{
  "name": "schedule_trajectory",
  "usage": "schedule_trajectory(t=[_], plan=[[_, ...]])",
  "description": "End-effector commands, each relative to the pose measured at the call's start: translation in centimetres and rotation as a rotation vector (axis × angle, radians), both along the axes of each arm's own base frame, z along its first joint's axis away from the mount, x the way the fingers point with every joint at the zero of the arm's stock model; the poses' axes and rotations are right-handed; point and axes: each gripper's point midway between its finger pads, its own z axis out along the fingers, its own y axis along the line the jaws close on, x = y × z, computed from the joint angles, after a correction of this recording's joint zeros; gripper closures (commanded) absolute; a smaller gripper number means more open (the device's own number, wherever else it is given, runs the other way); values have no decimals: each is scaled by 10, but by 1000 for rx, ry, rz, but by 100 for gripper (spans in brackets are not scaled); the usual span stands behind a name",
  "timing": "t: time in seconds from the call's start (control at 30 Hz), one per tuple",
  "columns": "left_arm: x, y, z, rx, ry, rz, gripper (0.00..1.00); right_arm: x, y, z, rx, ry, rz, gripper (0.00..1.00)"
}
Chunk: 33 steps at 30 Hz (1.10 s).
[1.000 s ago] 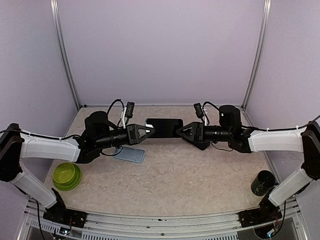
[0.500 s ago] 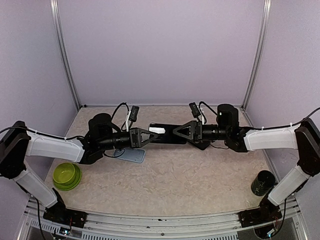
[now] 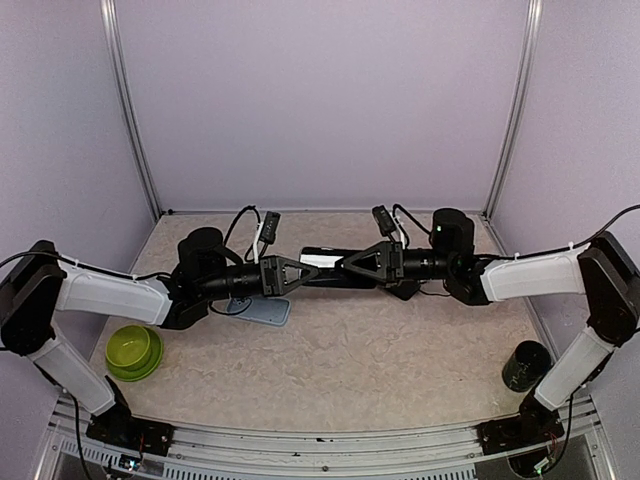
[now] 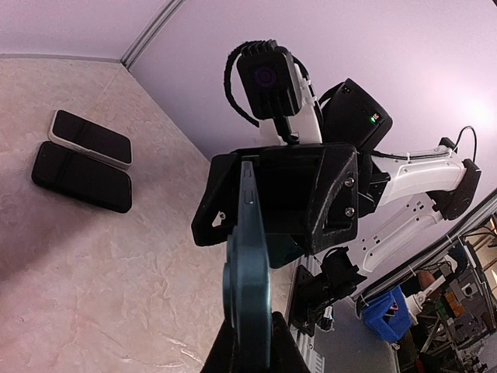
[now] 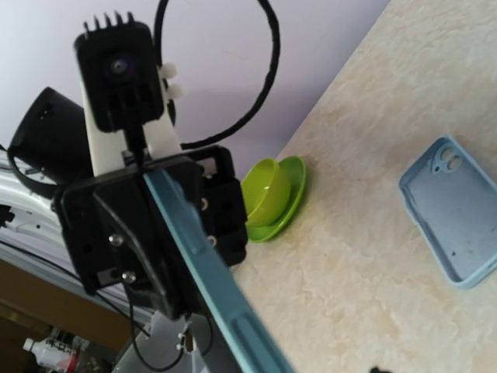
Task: Put the phone into the phone case
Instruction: Pass from the left arm to the right, then move the phone case to the center of the board.
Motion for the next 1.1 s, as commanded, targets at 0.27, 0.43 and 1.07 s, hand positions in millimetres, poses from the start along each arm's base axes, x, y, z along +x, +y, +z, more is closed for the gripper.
schedule_trajectory(t=[0.27,0.43,1.07], plan=[[3,-4,16,-55,-41,4,97,-2,1,14,47,-48,45,55],[7,-2,13,-41,-28,25,94,-5,1,16,56,-67,61,78],[32,19,1,-11,23,132,44,-16,-4,26,62,-149,81,100]])
